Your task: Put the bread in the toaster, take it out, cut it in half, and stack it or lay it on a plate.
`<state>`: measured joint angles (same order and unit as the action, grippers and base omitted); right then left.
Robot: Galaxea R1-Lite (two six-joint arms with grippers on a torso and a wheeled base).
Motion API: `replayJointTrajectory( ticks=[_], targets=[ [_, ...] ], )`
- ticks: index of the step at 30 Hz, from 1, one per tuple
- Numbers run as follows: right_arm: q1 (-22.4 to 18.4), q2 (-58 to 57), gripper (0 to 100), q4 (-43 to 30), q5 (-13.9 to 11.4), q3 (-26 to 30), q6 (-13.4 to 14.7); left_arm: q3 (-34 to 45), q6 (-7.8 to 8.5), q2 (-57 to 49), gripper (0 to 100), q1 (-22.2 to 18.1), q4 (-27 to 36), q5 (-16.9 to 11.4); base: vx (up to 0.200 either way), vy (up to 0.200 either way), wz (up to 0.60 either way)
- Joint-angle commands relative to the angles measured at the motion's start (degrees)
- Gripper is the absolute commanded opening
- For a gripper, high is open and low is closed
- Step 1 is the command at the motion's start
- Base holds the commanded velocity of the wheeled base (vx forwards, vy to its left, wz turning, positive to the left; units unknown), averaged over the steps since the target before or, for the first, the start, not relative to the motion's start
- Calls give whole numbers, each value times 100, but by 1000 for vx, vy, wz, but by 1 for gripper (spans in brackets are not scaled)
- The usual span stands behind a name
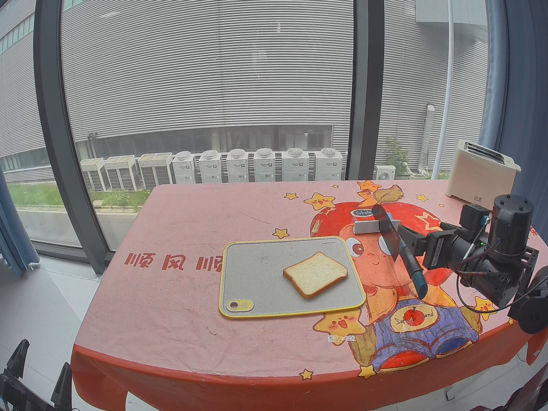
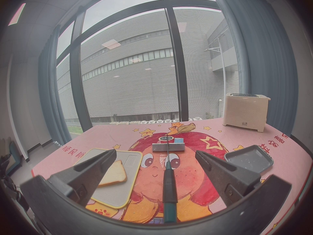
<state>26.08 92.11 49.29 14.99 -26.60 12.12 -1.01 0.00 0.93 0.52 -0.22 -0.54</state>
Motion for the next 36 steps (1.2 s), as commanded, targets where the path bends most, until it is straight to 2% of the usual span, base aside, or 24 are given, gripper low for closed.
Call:
replayJointTrajectory(
  ticks=[1,10,22,36],
  targets=[
    [-41,-44,100,-7,3,-56,-8,101,0,-93,100,0,-4,1,0,0,0],
    [-111,-9,100,-42,3,-126,-96,101,0,-93,100,0,-4,1,0,0,0],
    [-129,-9,100,-1228,-5,-539,-104,101,0,-93,100,-8,-4,1,0,0,0],
    [-199,430,100,-1255,-32,-557,-122,101,0,-93,100,-8,-4,1,0,0,0]
  ],
)
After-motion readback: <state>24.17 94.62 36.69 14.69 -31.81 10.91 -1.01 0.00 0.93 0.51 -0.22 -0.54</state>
